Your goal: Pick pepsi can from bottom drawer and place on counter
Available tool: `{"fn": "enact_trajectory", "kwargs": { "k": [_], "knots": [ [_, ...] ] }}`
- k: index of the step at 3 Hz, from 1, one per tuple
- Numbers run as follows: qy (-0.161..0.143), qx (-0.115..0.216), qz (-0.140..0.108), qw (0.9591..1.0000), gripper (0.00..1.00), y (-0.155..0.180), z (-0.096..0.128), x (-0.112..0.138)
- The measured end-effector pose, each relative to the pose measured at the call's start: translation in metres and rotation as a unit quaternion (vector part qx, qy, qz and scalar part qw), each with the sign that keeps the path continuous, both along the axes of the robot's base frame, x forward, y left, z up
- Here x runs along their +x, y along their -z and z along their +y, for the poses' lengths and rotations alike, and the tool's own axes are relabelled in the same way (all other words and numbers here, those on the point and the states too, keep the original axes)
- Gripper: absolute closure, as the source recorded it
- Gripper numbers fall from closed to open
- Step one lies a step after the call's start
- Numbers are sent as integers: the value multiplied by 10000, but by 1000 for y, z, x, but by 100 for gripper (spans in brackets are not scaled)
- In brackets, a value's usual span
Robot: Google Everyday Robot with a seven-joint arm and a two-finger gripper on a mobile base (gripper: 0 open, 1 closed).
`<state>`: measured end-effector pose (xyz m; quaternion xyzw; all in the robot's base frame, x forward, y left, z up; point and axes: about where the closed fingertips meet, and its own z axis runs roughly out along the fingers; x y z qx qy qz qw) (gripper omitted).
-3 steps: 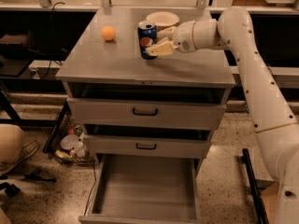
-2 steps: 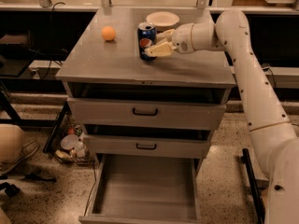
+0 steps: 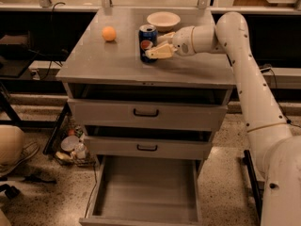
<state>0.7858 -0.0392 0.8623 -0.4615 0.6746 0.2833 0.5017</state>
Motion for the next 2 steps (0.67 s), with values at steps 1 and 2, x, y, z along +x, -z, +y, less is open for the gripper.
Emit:
{"fn": "enact_trajectory", "kwargs": {
  "k": [1,2],
  "knots": [
    [-39,1,12,10000,54,2,5,0],
    [-62,1,20,10000,31,3,9,0]
  ]
}}
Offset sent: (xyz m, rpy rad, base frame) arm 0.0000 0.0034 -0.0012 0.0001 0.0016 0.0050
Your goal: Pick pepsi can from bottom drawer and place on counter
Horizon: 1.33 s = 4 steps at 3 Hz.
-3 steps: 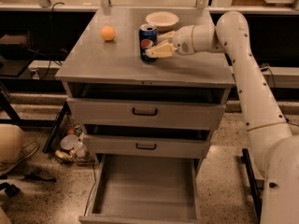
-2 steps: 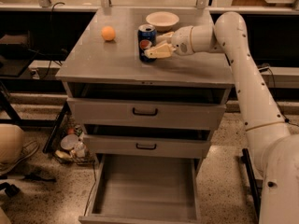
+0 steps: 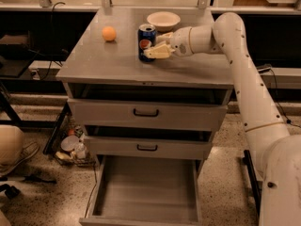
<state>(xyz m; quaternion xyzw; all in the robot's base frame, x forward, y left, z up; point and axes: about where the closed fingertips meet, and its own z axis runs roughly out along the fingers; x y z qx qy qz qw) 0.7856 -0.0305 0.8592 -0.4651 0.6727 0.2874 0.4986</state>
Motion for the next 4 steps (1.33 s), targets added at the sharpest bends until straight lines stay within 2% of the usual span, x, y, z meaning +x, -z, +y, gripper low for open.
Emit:
{"fn": "enact_trajectory", "kwargs": {
  "k": [1,2,3,4],
  "knots": [
    [-27,0,9,10000,7,1,4,0],
    [132,7,-81,9999,0,-9,-8,-3],
    [596,-206,-417,9971,0,-39,-42,-12],
    [1218,-602,-916,9865,0,-89,-86,-30]
  ]
}}
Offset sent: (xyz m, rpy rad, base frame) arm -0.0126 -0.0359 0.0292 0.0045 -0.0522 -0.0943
